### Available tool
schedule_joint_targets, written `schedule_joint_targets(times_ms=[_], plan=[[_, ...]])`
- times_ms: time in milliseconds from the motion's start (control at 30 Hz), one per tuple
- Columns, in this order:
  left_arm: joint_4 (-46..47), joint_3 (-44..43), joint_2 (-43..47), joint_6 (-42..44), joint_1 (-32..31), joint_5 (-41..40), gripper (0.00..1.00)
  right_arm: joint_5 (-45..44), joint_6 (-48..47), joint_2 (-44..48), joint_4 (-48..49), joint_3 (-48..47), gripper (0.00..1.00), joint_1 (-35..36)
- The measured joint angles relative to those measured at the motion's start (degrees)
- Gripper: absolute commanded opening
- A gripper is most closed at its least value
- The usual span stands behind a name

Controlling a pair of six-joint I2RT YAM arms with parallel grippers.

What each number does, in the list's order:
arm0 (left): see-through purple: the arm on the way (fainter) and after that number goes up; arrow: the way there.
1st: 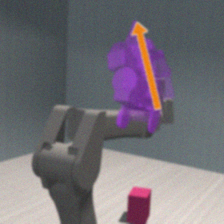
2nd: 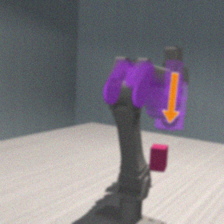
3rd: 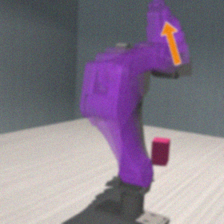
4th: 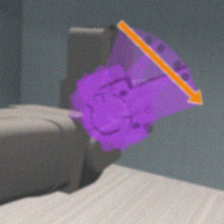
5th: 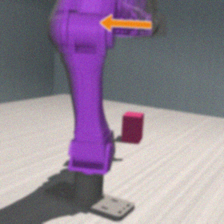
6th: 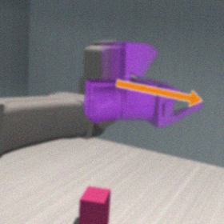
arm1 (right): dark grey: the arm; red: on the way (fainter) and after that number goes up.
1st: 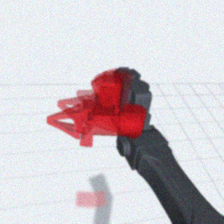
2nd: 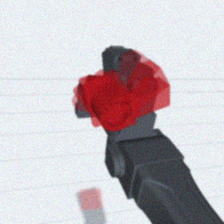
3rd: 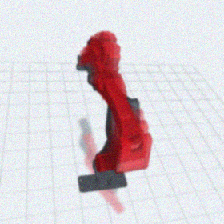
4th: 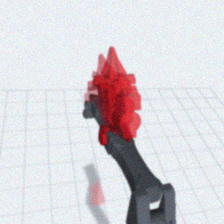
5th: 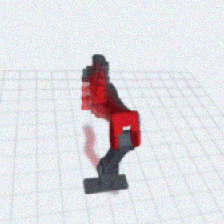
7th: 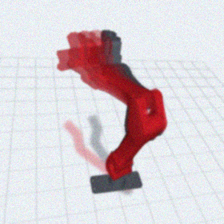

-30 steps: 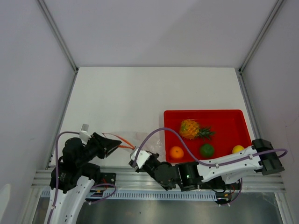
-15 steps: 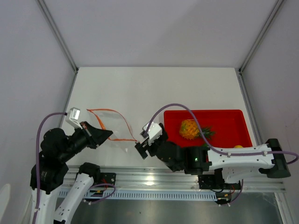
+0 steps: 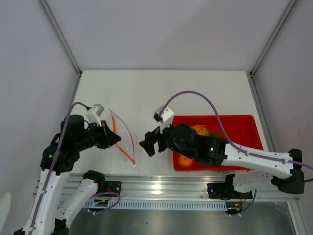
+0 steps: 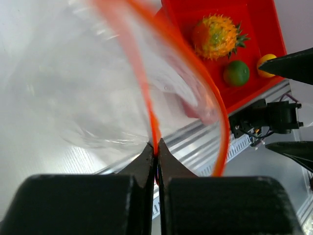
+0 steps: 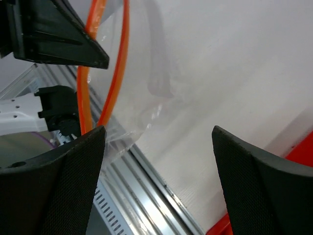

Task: Place the food in the zip-top bag and seal the zipper
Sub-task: Open the zipper of the food storage bag at the center of the board.

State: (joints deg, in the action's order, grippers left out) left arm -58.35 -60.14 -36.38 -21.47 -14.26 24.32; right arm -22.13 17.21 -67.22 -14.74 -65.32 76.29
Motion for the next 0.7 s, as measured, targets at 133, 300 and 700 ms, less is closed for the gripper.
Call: schedule_joint_targets(times_ms=[133, 300, 700], plan=[[-0.2, 0.61, -1.11, 1.22, -1.38, 0.02, 0.01, 6.82, 1.55, -3.67, -0.79, -3.19, 0.91, -2.25], [0.17, 1.55, -1.62, 1.6, -2.93, 0.17, 0.01, 13.9, 3.65, -7.5, -1.49, -7.5, 0.88, -5.97], [2.01, 1.64, -5.2, 0.68, -9.94, -2.14, 0.01, 20.06, 6.78, -17.27, -2.16, -15.52, 0.77, -6.62]])
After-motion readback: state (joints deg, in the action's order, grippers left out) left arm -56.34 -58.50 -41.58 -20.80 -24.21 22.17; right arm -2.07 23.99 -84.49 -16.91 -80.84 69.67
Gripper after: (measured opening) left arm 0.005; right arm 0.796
